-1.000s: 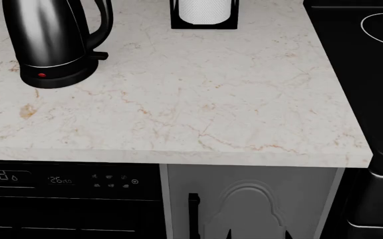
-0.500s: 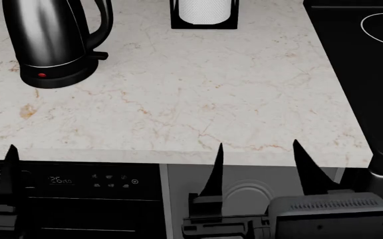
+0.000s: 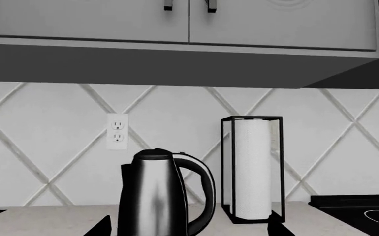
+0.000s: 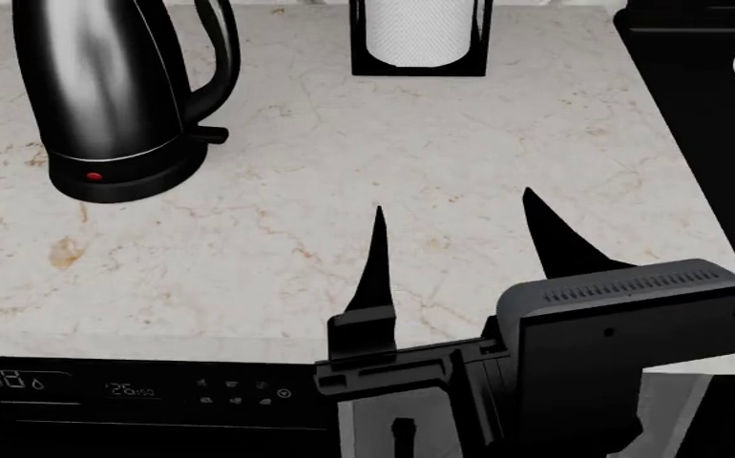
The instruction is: Press down the lever to turn on the electric kettle.
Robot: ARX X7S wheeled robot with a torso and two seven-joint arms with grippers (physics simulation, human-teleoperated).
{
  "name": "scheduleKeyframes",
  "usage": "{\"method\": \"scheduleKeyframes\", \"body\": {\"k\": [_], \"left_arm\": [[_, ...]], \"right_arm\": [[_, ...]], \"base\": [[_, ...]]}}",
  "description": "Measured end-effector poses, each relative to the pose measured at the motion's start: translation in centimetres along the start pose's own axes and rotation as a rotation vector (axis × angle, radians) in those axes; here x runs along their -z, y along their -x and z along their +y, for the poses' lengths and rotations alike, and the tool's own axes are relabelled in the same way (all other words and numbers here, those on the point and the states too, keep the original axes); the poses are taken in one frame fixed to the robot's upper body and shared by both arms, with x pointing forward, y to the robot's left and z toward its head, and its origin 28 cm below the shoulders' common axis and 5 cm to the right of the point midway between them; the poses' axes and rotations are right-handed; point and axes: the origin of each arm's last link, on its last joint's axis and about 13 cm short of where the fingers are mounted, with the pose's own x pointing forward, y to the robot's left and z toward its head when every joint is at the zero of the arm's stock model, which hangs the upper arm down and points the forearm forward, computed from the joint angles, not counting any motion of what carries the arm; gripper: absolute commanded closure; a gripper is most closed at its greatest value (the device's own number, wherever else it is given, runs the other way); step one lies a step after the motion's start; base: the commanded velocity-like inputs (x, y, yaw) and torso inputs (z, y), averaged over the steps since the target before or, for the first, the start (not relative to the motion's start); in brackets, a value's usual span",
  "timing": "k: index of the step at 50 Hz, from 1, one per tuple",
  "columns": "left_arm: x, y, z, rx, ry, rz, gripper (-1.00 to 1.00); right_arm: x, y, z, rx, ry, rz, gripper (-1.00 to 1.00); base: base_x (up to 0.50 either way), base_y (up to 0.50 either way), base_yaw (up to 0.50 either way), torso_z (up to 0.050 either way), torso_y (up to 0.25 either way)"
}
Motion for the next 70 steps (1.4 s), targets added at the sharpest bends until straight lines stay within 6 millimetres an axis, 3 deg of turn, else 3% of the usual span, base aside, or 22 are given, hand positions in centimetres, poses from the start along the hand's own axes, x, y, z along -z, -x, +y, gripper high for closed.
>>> {"method": "scheduleKeyframes", "body": {"k": [23,43,70], "left_arm": [[0.1,0.6,0.1,0.017,0.011,0.01,-1.0],[1.0,0.8,0.2,0.019,0.007,0.036,-1.0],[2.0,0.8,1.7,-0.062,0.025,0.07,-1.0]], "right_arm": [[1.3,-0.2,-0.2,-0.032,-0.036,0.033,-1.0],[2.0,-0.1,-0.8,-0.034,-0.075,0.046,-1.0],[3.1,-2.6,-2.7,0.022,-0.13,0.13,-1.0]], "base": [[0.12,0.46,0.0,0.0,0.0],[0.48,0.0,0.0,0.0,0.001],[0.1,0.0,0.0,0.0,0.0]]}}
